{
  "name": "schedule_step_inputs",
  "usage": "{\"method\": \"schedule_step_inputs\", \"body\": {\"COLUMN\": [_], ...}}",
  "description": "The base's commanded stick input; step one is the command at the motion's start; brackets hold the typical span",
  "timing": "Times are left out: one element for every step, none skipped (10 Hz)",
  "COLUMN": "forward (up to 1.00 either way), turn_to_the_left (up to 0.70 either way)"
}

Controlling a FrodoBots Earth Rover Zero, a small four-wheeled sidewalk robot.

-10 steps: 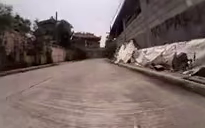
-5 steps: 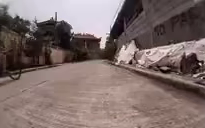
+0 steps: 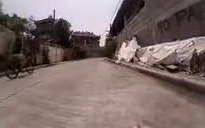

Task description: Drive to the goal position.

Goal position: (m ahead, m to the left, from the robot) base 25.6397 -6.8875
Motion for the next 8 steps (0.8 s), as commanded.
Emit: {"method": "schedule_step_inputs", "body": {"forward": [0.7, 0.7, 0.7, 0.7, 0.7, 0.7, 0.7, 0.7], "turn_to_the_left": [0.0, 0.0, 0.0, 0.0, 0.0, 0.0, 0.0, 0.0]}}
